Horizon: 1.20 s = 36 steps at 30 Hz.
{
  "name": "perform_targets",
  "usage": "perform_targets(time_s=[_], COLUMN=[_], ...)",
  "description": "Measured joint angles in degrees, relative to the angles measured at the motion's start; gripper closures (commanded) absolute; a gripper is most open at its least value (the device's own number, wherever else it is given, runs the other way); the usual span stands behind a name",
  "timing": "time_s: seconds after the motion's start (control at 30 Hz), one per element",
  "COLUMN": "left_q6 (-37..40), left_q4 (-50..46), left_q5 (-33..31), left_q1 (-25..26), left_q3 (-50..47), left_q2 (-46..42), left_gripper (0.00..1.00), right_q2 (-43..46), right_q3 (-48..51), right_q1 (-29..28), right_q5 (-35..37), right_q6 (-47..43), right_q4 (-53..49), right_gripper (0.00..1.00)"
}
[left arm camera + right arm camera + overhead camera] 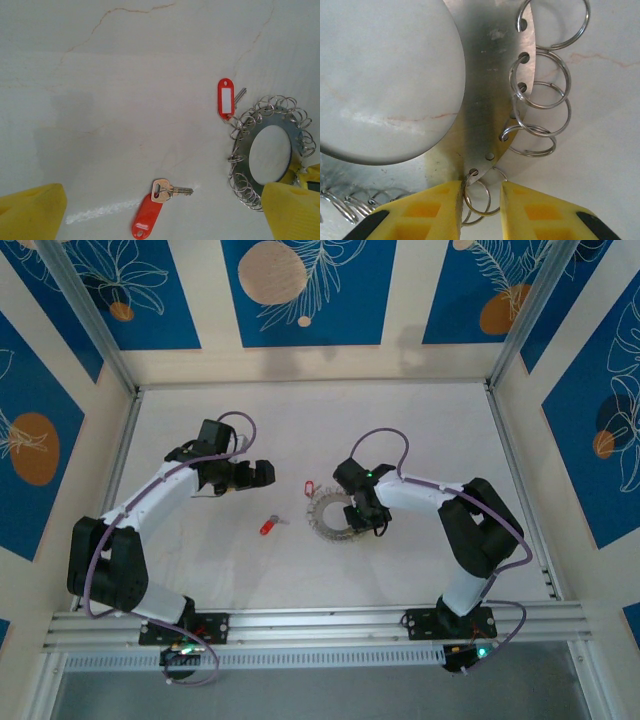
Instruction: Put the keys on the keyring
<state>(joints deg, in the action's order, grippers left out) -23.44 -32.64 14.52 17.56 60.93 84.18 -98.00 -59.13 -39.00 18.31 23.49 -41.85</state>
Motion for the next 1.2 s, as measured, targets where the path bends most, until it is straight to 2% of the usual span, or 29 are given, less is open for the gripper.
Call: perform_targets(time_s=[0.1,0.33,0.6,0.8,0.97,1.03,1.1,1.2], left_q6=[0.00,0.00,0.02,0.02,0.04,0.04,0.07,0.07], left_q4=[0.00,0.00,0.00,-0.02,-0.04,-0.02,-0.04,-0.07], left_q5=[0.00,-0.02,-0.15,-0.24,-0.72,-1.07,-1.09,-1.25], left_q1=[0.00,0.04,0.26,0.26,0.35,0.37,0.37,0.37], left_q3=[0.00,0.22,0.55,0.63,0.63,0.63,0.63,0.63], left_q2=[0.00,0.00,0.00,0.00,0.00,0.00,0.00,0.00], left_gripper=[0.00,0.00,0.00,0.00,0.00,0.00,0.00,0.00], right_q2=[0.00,-0.57,-2.45,-2.29,1.73,4.92,8.48,13.86], right_q3=[0.00,-0.44,-1.97,-2.86,-2.25,-0.90,1.73,8.15], right_q1=[-0.17,-1.75,-2.54,-2.25,-1.29,-0.37,1.07,4.87], right_q5=[1.29,5.75,7.06,5.49,1.73,0.55,-0.61,-4.22], right_q6=[0.09,0.26,0.22,1.46,5.79,8.74,12.15,18.16], right_q4=[-0.22,-2.91,-4.02,-3.76,-1.60,0.11,2.40,7.34], right_gripper=[0.66,0.66,0.65,0.65,0.65,0.62,0.59,0.60])
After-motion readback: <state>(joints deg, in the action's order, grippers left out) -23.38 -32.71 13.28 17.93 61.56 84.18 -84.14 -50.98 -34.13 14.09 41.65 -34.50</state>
